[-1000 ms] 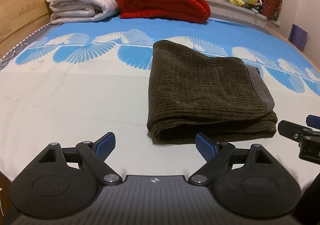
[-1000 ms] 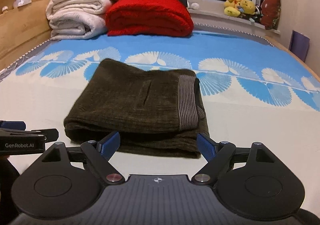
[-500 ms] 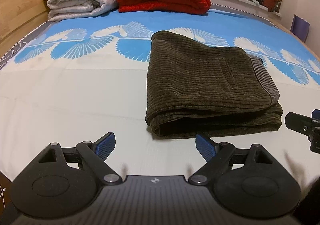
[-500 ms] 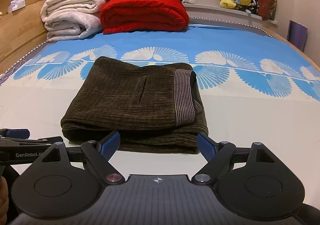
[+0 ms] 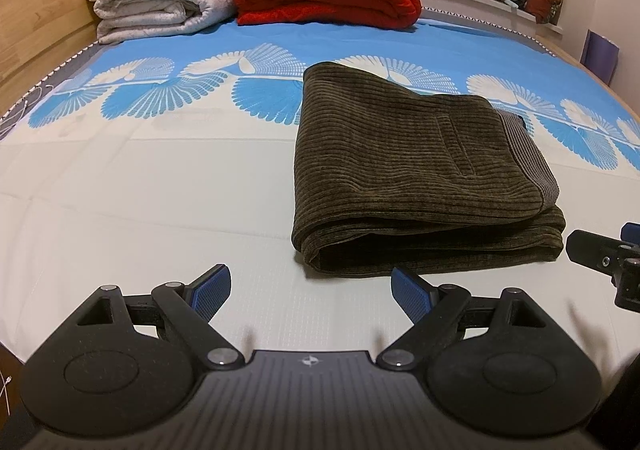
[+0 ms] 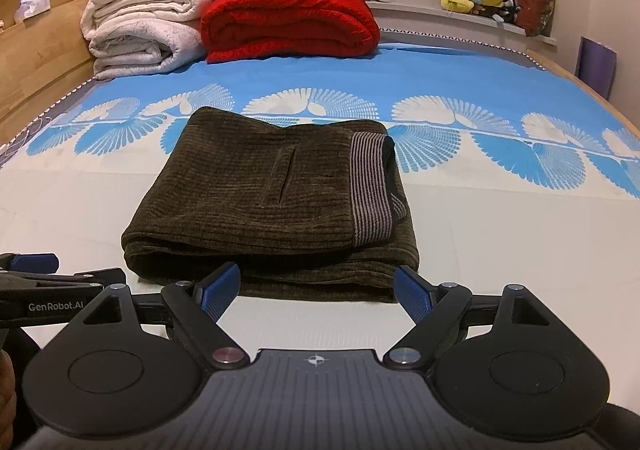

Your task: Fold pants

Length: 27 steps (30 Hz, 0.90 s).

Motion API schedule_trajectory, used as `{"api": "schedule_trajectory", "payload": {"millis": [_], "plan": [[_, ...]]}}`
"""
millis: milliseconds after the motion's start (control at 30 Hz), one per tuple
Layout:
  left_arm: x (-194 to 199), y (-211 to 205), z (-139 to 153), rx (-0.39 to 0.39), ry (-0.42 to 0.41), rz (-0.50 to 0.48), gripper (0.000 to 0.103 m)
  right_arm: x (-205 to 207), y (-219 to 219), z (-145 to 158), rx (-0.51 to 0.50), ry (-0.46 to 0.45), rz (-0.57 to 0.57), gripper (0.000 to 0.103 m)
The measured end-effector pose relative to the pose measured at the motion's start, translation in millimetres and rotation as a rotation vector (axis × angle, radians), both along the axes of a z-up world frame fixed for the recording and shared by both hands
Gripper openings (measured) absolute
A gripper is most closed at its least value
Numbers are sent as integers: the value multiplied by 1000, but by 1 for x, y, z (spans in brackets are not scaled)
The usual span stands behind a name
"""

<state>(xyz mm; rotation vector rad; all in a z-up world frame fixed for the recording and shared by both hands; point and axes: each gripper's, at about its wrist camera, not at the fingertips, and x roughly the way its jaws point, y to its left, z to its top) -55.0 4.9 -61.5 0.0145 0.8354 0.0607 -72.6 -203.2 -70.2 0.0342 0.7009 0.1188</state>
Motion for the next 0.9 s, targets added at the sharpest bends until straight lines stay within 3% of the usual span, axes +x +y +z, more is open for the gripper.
{"api": "schedule_trajectory", "payload": {"millis": [900], "plan": [[-1, 0, 1, 3, -6, -9, 91, -1, 0, -2, -2, 8, 4, 85]]}}
